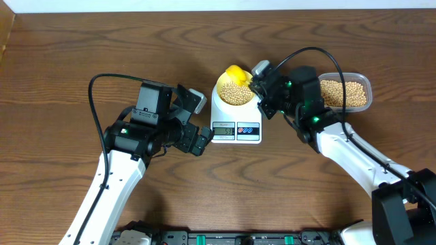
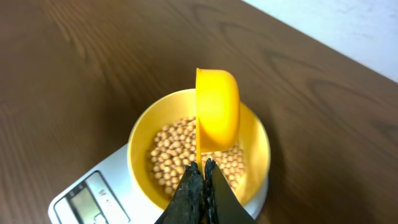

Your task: Scoop item into bowl and weigh 50g on scale

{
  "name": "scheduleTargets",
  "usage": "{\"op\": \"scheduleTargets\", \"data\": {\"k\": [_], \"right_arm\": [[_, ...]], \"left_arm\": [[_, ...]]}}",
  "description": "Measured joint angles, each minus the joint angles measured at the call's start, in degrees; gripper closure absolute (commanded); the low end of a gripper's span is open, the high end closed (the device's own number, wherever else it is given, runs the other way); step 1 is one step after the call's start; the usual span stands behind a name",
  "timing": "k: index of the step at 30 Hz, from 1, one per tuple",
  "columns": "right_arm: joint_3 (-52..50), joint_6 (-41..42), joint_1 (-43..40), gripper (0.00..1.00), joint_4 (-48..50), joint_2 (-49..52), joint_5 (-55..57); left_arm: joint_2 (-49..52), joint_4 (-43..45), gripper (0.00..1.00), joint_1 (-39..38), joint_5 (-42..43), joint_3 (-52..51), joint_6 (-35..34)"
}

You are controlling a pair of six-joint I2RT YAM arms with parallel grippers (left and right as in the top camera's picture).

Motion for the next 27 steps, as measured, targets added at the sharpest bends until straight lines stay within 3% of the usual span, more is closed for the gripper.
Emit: {"op": "scheduleTargets", "data": {"k": [27], "right_arm": [[0.0,-0.42,1.51,0.99,-0.5,0.37,5.77]], "left_arm": [[0.0,0.0,0.02,0.0,0.0,0.0,0.0]]}}
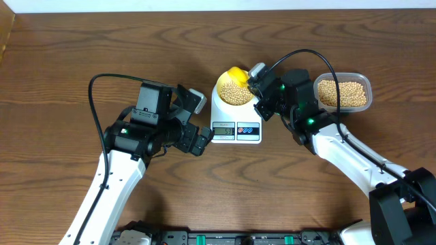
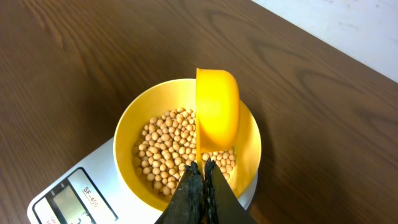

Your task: Scoop item into bowl and weigh 50g on scale

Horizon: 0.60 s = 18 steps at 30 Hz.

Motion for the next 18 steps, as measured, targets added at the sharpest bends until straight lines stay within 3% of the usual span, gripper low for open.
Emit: {"op": "scheduleTargets", "data": {"k": [18], "right_arm": [[0.0,0.0,0.04,0.99,-2.93,0.0,-0.26]], "left_arm": [[0.0,0.0,0.02,0.0,0.0,0.0,0.0]]}}
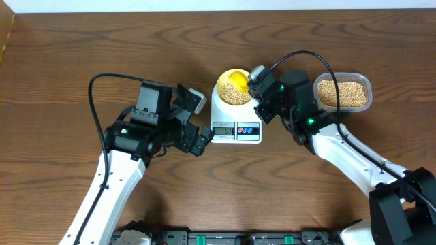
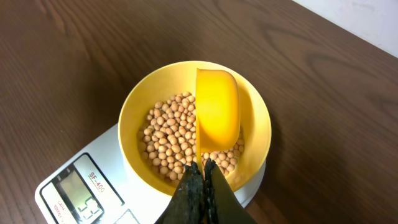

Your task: Scoop item into bowl and weigh 50g on scale

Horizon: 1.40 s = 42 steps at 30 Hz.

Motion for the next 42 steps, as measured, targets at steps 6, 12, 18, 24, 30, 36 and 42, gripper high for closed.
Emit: {"op": "scheduleTargets", "data": {"k": [6,12,18,24,30,36,42], "right_arm": [[0.0,-0.46,0.0,0.99,1.7,0.04,-0.02],[0.0,-0.85,0.0,0.99,2.14,0.85,-0.02],[0.0,-0.85,0.0,0.99,2.29,0.9,-0.02],[0.0,-0.85,0.0,0.99,2.32,0.9,-0.02],[0.0,-0.85,0.0,0.99,2.32,0.98,-0.02],[0.0,-0.85,0.0,0.99,2.36,2.43,-0.46],[0.0,-0.85,0.02,0.99,1.6,2.45,-4.15]], "left_arm": [[0.0,0.0,0.02,0.0,0.0,0.0,0.0],[0.0,0.0,0.02,0.0,0.0,0.0,0.0],[0.0,0.0,0.02,0.0,-0.02,0.0,0.0],[0.0,0.0,0.02,0.0,0.0,0.0,0.0],[0.0,0.0,0.02,0.0,-0.02,0.0,0.0],[0.0,0.0,0.02,0.0,-0.02,0.0,0.0],[0.0,0.0,0.02,0.0,0.0,0.0,0.0]]}}
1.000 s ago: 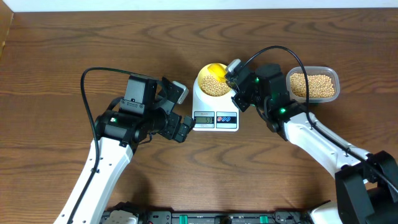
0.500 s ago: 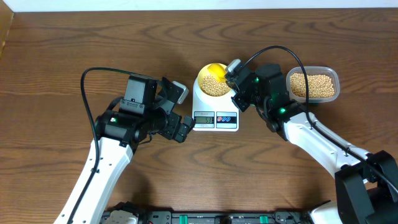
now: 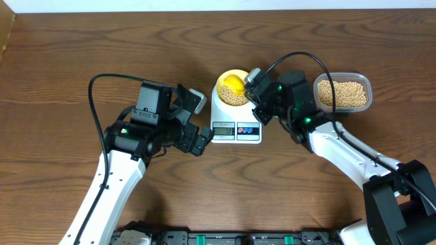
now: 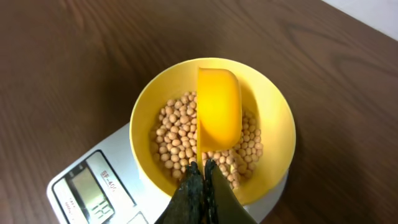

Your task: Scoop item into bowl and weigh 50g on scale

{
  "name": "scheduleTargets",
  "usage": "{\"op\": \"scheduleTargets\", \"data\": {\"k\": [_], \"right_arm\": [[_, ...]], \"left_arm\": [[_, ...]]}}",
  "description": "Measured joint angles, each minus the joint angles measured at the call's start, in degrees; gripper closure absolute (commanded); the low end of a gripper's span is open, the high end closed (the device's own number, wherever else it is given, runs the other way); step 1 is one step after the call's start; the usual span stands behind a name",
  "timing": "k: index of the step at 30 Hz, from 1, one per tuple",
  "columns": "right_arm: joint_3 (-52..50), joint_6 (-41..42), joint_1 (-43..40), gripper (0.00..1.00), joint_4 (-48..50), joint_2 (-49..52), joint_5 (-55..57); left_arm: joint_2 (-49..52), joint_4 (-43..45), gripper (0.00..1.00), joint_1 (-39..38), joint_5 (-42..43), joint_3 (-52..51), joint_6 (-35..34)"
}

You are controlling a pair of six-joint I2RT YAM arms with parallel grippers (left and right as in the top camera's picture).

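A yellow bowl [image 4: 267,118] holding soybeans [image 4: 177,124] stands on the white scale [image 4: 81,180] at the middle of the table. My right gripper [image 4: 203,169] is shut on the thin handle of a yellow scoop [image 4: 217,112], which is turned on its side over the beans inside the bowl. From above, the scoop [image 3: 233,83] shows over the bowl [image 3: 223,95] on the scale [image 3: 236,129]. My left gripper [image 3: 197,139] hangs just left of the scale's display; its jaws cannot be read.
A clear tub of soybeans [image 3: 343,92] sits at the back right, right of the right arm. The scale's display [image 4: 90,196] faces the table's front. Cables loop over both arms.
The scoop has moved deeper over the beans and the bowl now sits more centred under the right wrist. The left arm has not moved.
The right gripper held the tipped scoop at the bowl's far rim. It then stood lower and nearer over the beans at each moment, and now lies within the bowl. The left arm stayed beside the scale throughout.
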Motion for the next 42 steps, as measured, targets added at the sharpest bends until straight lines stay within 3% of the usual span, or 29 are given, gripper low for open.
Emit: {"op": "scheduleTargets", "data": {"k": [17,33,42], "right_arm": [[0.0,0.0,-0.09,0.99,-0.11,0.0,-1.22],[0.0,-1.7,-1.7,0.99,0.0,0.0,4.39],[0.0,-1.9,-1.7,0.99,0.11,0.0,0.22]], "left_arm": [[0.0,0.0,0.02,0.0,0.0,0.0,0.0],[0.0,0.0,0.02,0.0,0.0,0.0,0.0],[0.0,0.0,0.02,0.0,-0.02,0.0,0.0]]}}
